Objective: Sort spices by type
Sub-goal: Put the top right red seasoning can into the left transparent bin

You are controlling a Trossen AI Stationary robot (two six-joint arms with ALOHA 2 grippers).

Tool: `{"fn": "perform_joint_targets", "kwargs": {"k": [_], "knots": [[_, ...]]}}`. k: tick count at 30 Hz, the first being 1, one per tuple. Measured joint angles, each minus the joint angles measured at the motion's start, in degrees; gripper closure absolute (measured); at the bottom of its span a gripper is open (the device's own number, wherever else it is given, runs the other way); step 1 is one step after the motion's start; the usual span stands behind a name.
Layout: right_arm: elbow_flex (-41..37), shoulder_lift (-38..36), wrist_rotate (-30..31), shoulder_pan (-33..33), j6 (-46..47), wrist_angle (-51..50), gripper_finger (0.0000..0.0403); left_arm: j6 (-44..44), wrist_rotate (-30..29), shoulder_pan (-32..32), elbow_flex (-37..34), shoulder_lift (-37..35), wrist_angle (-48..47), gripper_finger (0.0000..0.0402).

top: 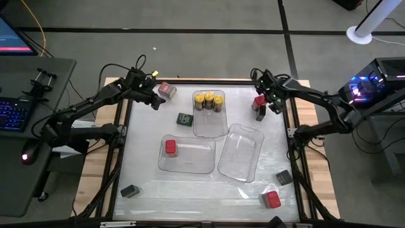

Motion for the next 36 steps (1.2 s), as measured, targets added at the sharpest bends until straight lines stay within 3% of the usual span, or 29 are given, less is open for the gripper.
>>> {"fn": "perform_joint_targets", "kwargs": {"k": [13, 18, 22, 25, 30, 36], "knots": [[0.0, 8.2, -1.8, 0.0, -2.3, 4.5, 0.0054, -0.6, 0.0, 0.0, 0.0, 0.0, -2.5, 0.0382], [0.0, 8.2, -0.6, -0.8, -6.3, 4.5, 0.0097, -0.7, 0.0, 0.0, 0.0, 0.0, -2.8, 0.0382], [0.0, 8.1, -0.5, -1.8, -10.6, 4.5, 0.0160, -0.7, -0.5, 0.0, 0.0, 0.0, -2.7, 0.0382], [0.0, 7.4, -0.3, -2.6, -14.3, 4.6, 0.0209, -0.7, -0.5, 0.0, 0.0, 0.0, -2.6, 0.0382], [1.3, 3.2, 2.8, -4.0, -22.4, 5.5, 0.0209, -0.7, -0.6, 0.0, 0.0, 0.0, -2.7, 0.0382], [9.0, -2.3, 5.0, -4.1, -35.4, 6.2, 0.0209, -1.8, -0.6, 0.0, 0.0, 0.0, -2.8, 0.0382]]}}
